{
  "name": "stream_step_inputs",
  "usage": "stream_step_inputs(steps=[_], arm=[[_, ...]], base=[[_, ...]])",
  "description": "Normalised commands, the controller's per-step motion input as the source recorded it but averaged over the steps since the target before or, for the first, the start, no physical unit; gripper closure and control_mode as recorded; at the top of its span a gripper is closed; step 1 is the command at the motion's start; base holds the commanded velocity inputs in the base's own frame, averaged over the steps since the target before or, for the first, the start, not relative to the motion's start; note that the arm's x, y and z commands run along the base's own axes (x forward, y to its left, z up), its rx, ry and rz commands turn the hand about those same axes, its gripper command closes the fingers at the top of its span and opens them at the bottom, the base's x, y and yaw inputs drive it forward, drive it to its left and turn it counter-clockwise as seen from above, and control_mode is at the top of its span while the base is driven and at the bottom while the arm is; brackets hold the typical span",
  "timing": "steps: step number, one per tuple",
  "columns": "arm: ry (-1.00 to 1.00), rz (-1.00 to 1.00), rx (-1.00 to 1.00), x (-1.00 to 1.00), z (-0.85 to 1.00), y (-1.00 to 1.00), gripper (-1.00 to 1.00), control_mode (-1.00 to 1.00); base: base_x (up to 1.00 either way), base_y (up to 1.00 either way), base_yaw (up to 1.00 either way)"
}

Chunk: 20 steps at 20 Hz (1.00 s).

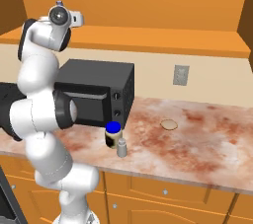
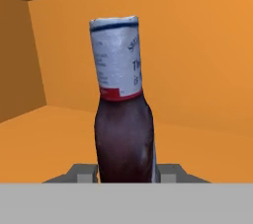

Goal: There are various items on the counter. Only move the condiments/shakers into the cabinet.

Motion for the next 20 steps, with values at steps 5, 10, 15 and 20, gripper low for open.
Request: stream_step_inputs(steps=[5,10,15,20], arm=[[0.0,0.0,0.0,0.52,-0.16,0.04,1.0,-1.0],[0.0,0.0,0.0,0.42,-0.18,0.0,1.0,-1.0],[0.0,0.0,0.0,0.12,-0.18,0.0,1.0,-1.0],[0.0,0.0,0.0,0.0,-0.24,0.0,-1.0,-1.0]], base=[[0.0,0.0,0.0],[0.0,0.0,0.0],[0.0,0.0,0.0],[0.0,0.0,0.0]])
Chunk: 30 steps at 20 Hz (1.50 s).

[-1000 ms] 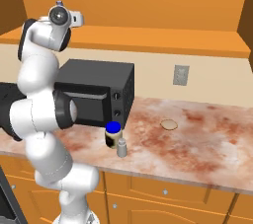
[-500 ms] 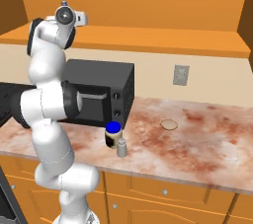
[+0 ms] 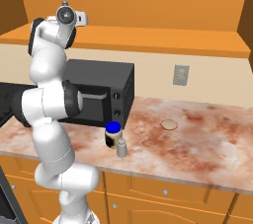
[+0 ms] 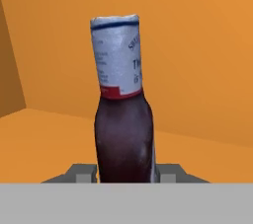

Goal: There are various items on the counter. Only move the condiments/shakers into the cabinet.

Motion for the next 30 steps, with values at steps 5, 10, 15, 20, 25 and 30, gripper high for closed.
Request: stream_step_inputs(steps=[5,10,15,20,25,30], arm=[[-0.01,0.0,0.0,0.05,-0.07,-0.02,-1.0,-1.0],[-0.09,0.0,0.0,-0.47,0.13,-0.38,-1.0,-1.0],[-0.11,0.0,0.0,-0.95,0.28,-0.51,-1.0,-1.0],[-0.09,0.0,0.0,-1.0,0.31,-0.46,-1.0,-1.0],[-0.04,0.0,-0.06,-1.0,0.34,-0.39,-1.0,-1.0],[0.0,0.0,-0.13,-1.0,0.33,-0.25,-1.0,-1.0]], base=[[0.0,0.0,0.0],[0.0,0.0,0.0],[0.0,0.0,0.0],[0.0,0.0,0.0],[0.0,0.0,0.0],[0.0,0.0,0.0]])
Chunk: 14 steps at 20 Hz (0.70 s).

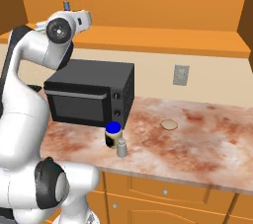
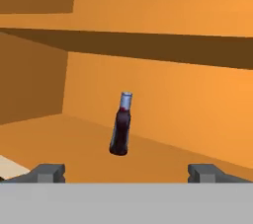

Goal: There are various items on the counter. Only move the condiments/shakers into the cabinet.

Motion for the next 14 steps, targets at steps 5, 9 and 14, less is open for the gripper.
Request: stream_step_inputs(steps=[5,9,14], arm=[[0.07,0.0,-0.15,-0.93,0.21,-0.31,-1.0,-1.0],[0.01,0.04,-0.1,-0.81,0.01,-0.46,-1.0,-1.0],[-0.05,0.08,0.0,-0.58,-0.2,-0.51,-1.0,-1.0]], base=[[0.0,0.0,0.0],[0.0,0.0,0.0],[0.0,0.0,0.0]])
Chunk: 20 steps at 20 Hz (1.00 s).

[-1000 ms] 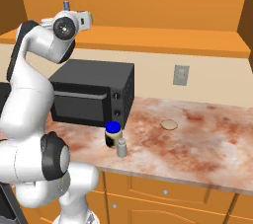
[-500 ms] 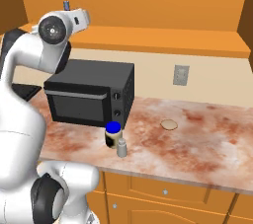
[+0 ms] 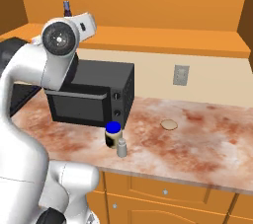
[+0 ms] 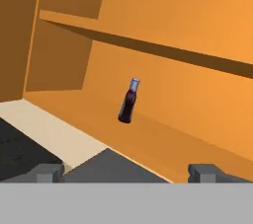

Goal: There are various items on the counter. Only move the condiments/shakers into the cabinet.

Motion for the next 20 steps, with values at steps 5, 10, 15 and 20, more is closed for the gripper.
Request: stream_step_inputs(steps=[5,10,15,20], arm=[[-0.08,0.13,0.01,-0.39,-0.37,-0.57,-1.0,-1.0],[0.0,0.06,0.0,-0.16,-0.49,-0.29,-1.0,-1.0],[0.04,0.0,-0.02,0.0,-0.63,-0.24,-1.0,-1.0],[0.1,0.03,-0.01,0.03,-0.64,-0.16,-1.0,-1.0]], base=[[0.0,0.0,0.0],[0.0,0.0,0.0],[0.0,0.0,0.0],[0.0,0.0,0.0]])
